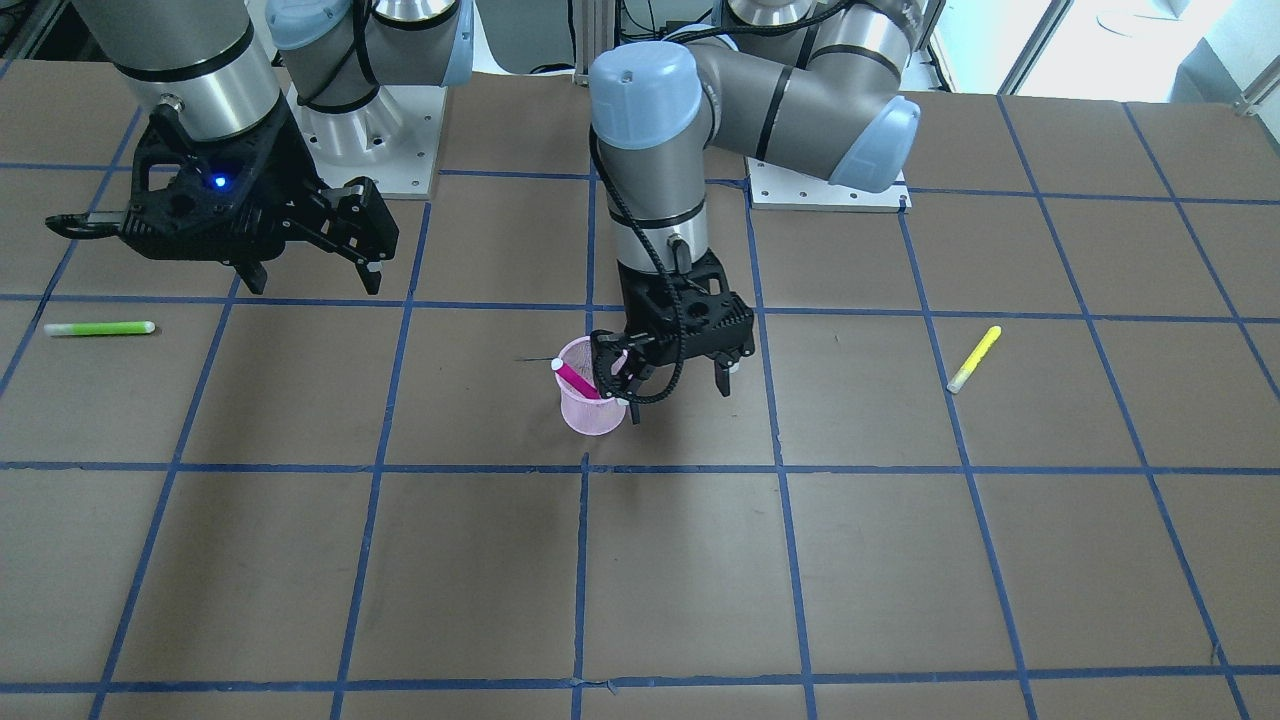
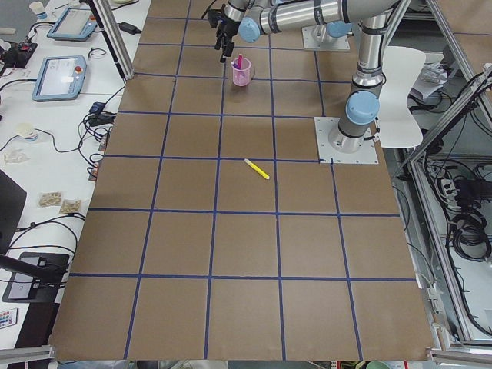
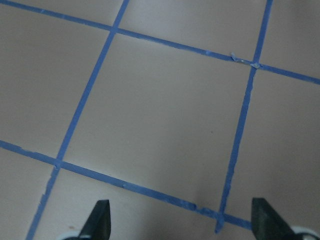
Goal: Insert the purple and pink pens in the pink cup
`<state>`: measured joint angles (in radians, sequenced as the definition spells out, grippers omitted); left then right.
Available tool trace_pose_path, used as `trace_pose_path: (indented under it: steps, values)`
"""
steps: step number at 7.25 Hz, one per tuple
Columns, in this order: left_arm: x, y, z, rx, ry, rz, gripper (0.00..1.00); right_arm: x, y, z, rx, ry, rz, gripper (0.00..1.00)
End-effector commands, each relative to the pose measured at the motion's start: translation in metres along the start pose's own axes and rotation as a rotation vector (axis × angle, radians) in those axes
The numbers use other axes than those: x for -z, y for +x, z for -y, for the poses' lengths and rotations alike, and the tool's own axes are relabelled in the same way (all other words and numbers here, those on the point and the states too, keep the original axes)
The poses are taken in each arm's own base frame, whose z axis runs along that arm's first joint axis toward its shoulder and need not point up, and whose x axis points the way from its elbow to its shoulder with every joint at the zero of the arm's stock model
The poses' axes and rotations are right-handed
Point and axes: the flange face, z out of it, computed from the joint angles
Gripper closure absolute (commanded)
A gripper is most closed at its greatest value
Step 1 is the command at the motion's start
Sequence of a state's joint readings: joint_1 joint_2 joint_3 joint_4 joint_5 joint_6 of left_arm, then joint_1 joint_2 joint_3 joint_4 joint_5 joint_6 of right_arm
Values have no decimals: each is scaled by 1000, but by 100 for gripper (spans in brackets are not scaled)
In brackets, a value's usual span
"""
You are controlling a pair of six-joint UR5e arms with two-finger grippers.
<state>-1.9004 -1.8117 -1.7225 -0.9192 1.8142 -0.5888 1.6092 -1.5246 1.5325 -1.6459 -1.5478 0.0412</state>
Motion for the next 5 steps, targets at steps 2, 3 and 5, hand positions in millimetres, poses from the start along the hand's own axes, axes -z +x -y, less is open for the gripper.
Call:
trace_pose_path:
  steps: [2, 3, 5]
  values:
    - [21, -86, 68, -222, -190, -44, 0, 0, 0, 0, 1, -1, 0, 0]
    - [21, -129, 92, -216, -197, -73, 0, 0, 0, 0, 1, -1, 0, 0]
    - [32, -181, 102, -133, -283, -187, 0, 0, 0, 0, 3, -1, 0, 0]
